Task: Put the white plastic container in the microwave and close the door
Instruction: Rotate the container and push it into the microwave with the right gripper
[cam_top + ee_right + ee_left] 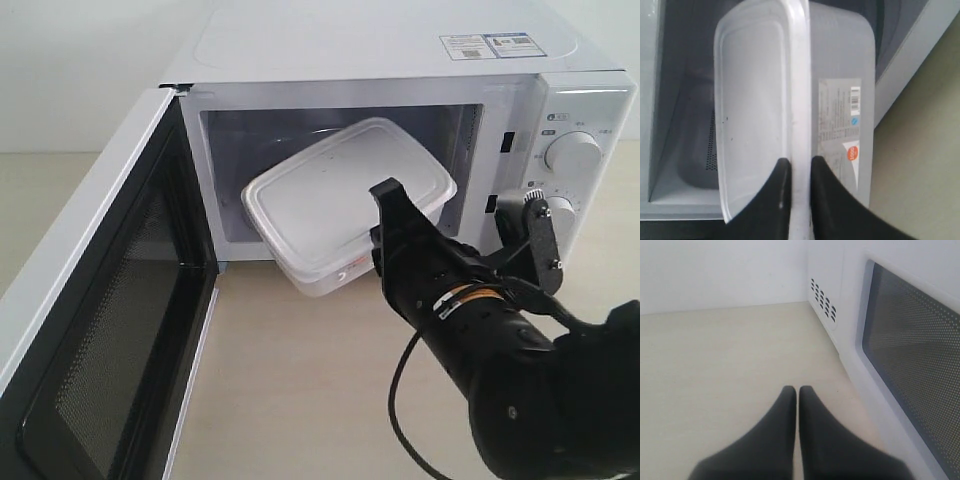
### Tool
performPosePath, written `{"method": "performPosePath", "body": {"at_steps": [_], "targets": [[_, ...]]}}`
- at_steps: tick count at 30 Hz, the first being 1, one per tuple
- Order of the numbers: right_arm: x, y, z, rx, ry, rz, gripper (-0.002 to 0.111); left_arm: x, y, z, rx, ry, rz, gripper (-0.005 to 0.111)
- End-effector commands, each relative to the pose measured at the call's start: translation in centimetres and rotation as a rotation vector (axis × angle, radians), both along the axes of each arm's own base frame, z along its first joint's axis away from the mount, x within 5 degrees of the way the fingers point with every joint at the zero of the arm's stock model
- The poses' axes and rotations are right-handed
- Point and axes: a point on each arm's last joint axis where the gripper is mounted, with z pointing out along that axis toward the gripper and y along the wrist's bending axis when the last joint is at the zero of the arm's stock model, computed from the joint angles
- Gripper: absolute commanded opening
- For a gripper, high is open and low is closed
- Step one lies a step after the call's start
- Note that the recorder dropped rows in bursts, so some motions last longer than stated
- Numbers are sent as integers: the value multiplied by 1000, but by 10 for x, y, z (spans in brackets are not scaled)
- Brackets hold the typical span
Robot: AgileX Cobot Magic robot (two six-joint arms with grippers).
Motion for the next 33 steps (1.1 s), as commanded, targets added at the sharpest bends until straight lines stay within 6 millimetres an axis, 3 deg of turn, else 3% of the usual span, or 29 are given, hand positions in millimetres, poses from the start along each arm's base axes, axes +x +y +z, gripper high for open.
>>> {"method": "performPosePath", "body": {"at_steps": [1,33], "targets": [[10,6,1,11,-44,-23,0,0,0,-1,2,2,2,4],[72,31,-10,38,-94,-134,0,0,0,-1,2,2,2,4]]}}
